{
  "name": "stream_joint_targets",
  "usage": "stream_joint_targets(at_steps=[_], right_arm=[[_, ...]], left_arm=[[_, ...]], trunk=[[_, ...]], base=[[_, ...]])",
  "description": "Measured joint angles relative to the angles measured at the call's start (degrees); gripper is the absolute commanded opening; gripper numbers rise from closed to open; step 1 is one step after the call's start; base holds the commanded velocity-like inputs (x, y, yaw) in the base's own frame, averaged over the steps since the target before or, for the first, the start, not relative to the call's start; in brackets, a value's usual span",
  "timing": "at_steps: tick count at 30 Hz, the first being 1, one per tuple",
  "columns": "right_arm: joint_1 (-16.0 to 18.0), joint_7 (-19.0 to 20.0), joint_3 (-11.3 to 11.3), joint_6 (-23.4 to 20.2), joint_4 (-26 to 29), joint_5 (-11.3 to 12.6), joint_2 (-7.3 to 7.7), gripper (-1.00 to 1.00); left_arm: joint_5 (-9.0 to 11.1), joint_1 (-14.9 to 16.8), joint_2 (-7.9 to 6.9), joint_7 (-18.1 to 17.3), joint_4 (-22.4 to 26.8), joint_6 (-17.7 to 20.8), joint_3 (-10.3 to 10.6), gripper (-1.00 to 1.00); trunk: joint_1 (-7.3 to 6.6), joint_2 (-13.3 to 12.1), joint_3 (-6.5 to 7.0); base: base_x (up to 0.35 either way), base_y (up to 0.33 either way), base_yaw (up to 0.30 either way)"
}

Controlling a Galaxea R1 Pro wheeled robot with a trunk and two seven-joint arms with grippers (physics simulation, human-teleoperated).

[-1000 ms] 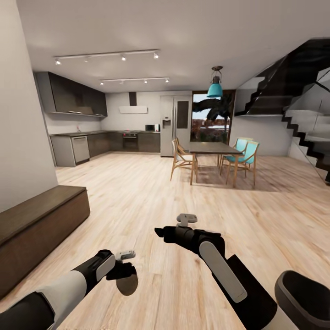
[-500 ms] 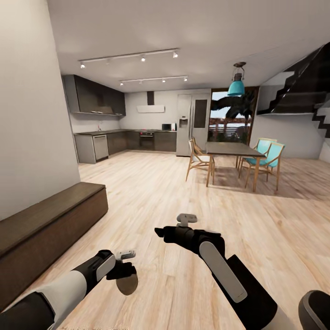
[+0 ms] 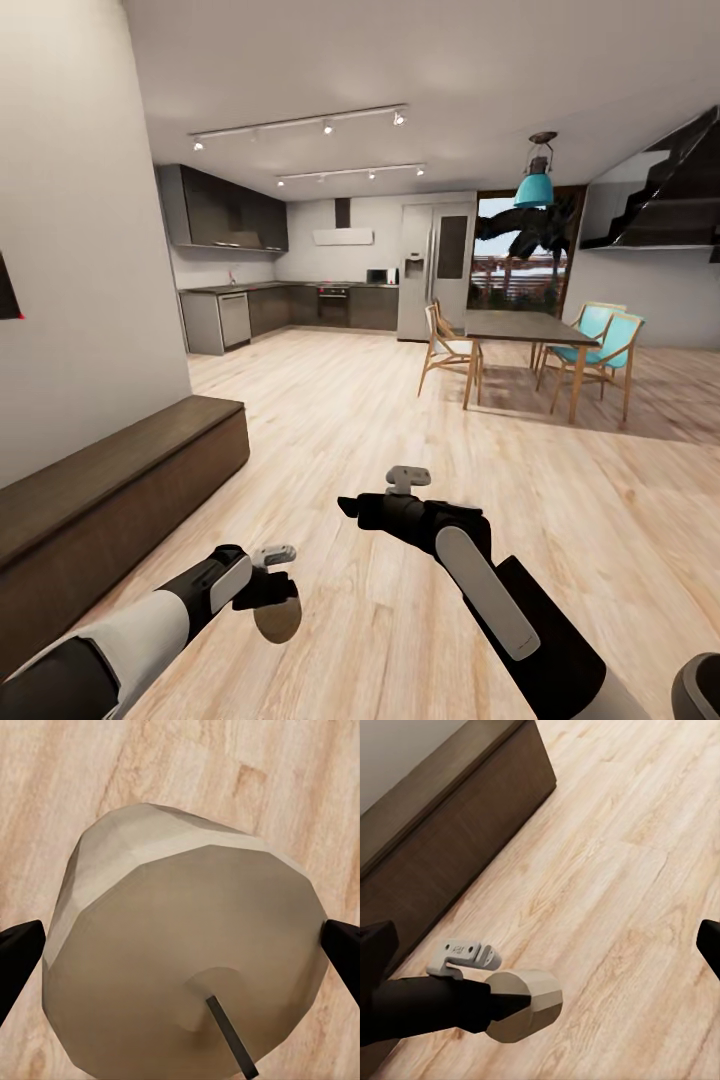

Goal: Place each of the two pumpkins and all three candles from the living room inside a cabinet in the living room (use any cabinet), then make sure every cabinet is closed, and position the cauldron so it is next to a table in the living room.

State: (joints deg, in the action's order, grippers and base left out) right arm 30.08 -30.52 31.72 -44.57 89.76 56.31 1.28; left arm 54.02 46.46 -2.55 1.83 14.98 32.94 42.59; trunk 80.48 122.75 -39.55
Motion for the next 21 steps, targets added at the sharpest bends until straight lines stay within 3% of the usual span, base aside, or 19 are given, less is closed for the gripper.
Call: stream_joint_targets(at_steps=[10,21], right_arm=[[0.01,0.00,-0.01,0.00,0.00,-0.09,-0.01,1.00],[0.02,-0.06,0.01,-0.01,-0.02,-0.09,-0.05,1.00]], left_arm=[[0.02,-0.02,-0.01,0.04,0.03,-0.01,-0.01,-1.00],[0.00,-0.02,0.00,0.05,0.04,0.00,-0.03,-1.00]], trunk=[[0.00,0.00,0.00],[0.01,0.00,0.00]], base=[[0.000,-0.228,0.035],[-0.013,-0.278,0.245]])
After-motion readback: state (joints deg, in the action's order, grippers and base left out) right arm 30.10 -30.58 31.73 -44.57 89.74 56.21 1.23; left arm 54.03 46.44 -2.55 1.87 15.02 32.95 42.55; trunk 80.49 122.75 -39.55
